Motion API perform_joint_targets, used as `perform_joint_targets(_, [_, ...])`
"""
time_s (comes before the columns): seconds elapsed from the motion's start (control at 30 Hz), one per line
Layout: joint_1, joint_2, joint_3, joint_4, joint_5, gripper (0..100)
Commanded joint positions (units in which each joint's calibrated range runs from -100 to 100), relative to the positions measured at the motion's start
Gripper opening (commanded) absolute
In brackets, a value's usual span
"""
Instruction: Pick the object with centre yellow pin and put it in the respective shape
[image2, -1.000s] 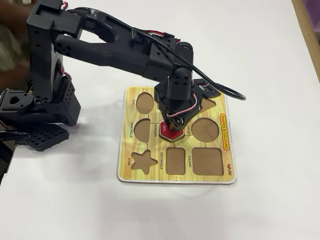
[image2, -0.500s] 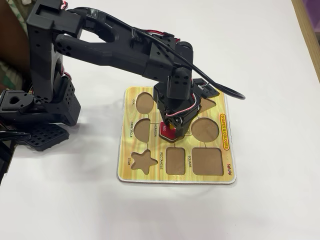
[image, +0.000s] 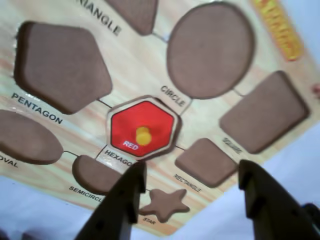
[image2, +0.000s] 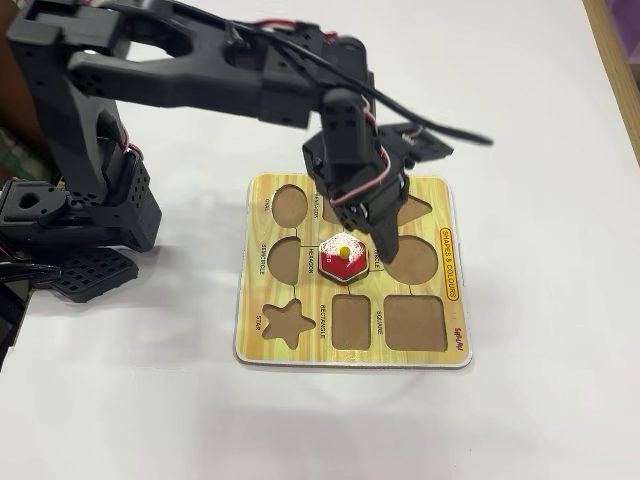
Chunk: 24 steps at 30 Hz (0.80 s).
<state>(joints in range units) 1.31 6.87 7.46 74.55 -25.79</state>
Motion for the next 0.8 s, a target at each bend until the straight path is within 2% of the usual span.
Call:
perform_joint_targets(0.0, [-0.04, -7.21, -0.09, -0.31, -2.40, 21])
perform_joint_targets(0.27, [-0.24, -17.92, 8.63, -1.00, -11.86, 21])
perform_joint_targets(0.77, [0.06, -41.52, 23.38, -1.08, -21.59, 21])
